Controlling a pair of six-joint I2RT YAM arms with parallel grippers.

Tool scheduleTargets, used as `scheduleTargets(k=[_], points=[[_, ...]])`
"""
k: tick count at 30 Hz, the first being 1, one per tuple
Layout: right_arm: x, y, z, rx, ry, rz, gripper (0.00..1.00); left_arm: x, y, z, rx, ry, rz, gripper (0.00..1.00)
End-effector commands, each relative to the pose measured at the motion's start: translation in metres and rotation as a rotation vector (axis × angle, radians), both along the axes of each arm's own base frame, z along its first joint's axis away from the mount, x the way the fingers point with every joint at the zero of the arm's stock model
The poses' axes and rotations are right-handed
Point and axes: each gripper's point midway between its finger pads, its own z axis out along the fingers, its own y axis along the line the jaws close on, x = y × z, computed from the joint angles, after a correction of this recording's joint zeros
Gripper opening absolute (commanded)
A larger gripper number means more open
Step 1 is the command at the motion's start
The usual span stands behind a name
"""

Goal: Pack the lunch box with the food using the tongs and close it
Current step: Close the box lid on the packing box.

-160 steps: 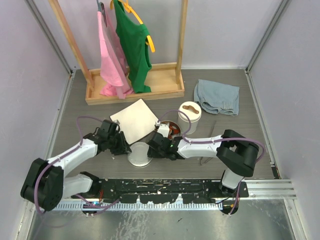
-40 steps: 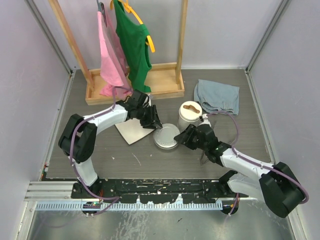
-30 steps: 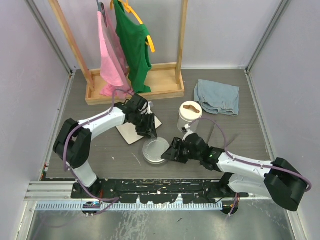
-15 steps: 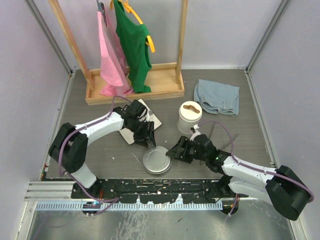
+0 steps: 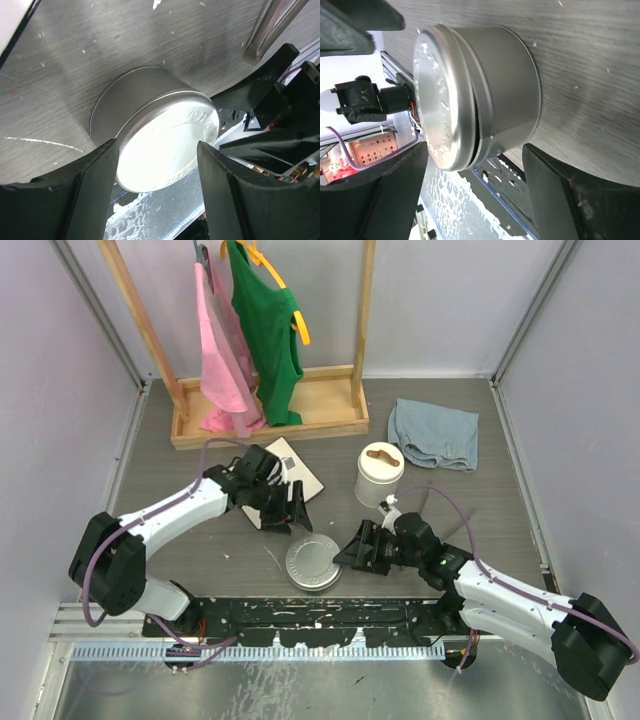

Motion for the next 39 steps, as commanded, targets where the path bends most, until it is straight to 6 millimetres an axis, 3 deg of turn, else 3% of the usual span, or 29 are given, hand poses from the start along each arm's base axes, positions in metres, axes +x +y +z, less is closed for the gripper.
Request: scheduleTargets(k=[1,6,19,27,39], points=[[-0.012,0.004,0.001,0.042,0.045,0.032,0.81,-0.01,0.006,-0.002,-0.006,0.014,0.024,0.65],[-0.017,0.015,0.0,0.045,0.068,0.072,0.82,-0.023,0.008,-0.009,-0.029,0.06,0.032,0.65],[-0.01,0.02,-0.002,0.093,0.099,-0.008,0.73,-0.033,-0.007,0.007,-0.083,0.063,0.028,0.5],[-0.011,0.011,-0.024,0.02,0.143,-0.046,0.67,-0.04,-0.013,0.0,-0.055,0.07,-0.005,0.48],[-0.01,-0.017,-0.063,-0.104,0.192,-0.175,0.47,-0.04,-0.015,-0.012,0.008,0.051,-0.017,0.5]])
